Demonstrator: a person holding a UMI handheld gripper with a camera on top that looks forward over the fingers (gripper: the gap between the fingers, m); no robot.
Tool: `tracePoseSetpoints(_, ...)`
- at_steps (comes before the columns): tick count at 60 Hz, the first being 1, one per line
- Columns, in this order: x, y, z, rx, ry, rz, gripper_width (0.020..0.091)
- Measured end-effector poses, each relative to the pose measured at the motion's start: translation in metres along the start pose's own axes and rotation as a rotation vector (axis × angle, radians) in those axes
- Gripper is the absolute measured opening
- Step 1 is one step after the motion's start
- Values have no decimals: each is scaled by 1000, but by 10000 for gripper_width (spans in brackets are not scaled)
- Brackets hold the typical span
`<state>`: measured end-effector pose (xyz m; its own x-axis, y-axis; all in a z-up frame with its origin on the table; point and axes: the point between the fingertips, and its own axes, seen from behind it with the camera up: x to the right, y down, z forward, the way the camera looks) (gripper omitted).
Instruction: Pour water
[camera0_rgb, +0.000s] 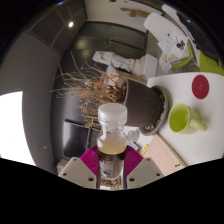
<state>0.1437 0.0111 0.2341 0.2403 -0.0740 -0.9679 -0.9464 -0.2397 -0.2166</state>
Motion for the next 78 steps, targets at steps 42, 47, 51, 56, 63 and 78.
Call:
tracePoseSetpoints(42,23,-25,14,-47,2,195,288)
tracePoseSetpoints(47,-3,-51,6,-8,-6,-70,291)
tracePoseSetpoints(51,-25,-78,-3,46,-9,-288,292)
tracePoseSetpoints(56,-44,-114,-20,120,-6,-509,289)
tracePoseSetpoints(63,-35,-170,-39,215,71,-764,293)
tracePoseSetpoints(78,87,-235,-36,180,378,-1166,293)
